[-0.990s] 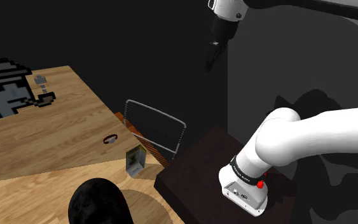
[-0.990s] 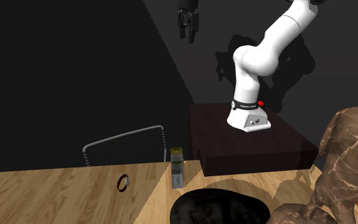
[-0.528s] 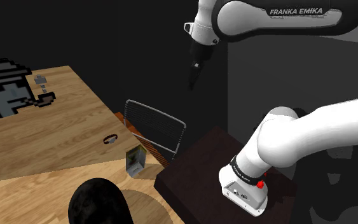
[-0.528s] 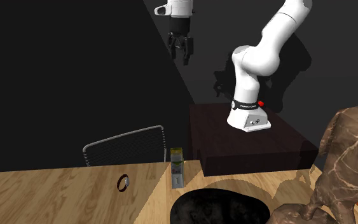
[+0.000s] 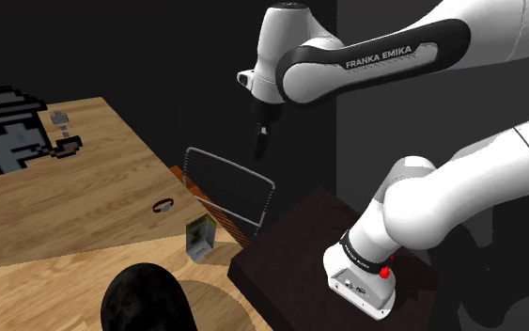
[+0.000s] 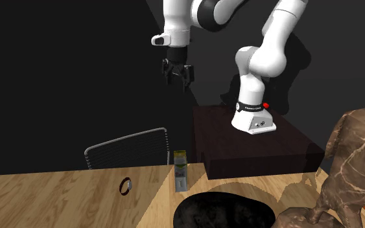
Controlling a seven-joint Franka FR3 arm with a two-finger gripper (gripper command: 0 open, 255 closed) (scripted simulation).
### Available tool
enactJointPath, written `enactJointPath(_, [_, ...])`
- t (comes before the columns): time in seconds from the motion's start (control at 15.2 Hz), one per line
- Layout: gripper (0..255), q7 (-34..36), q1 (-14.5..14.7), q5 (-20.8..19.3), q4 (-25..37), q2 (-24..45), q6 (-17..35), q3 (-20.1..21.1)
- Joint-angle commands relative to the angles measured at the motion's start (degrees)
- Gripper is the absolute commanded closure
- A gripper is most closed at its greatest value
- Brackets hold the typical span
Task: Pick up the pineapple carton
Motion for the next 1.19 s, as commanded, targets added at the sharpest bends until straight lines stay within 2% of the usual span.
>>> enactJointPath(0.0, [0,-1.8,1.4,0.4,-0.9,3.5,4.3,0.5])
enactJointPath(0.66, [0,-10.7,6.9,1.0,-1.0,22.4,23.1,3.1])
enactJointPath(1.12, [0,-15.1,9.9,-1.5,1.7,36.8,34.3,5.7])
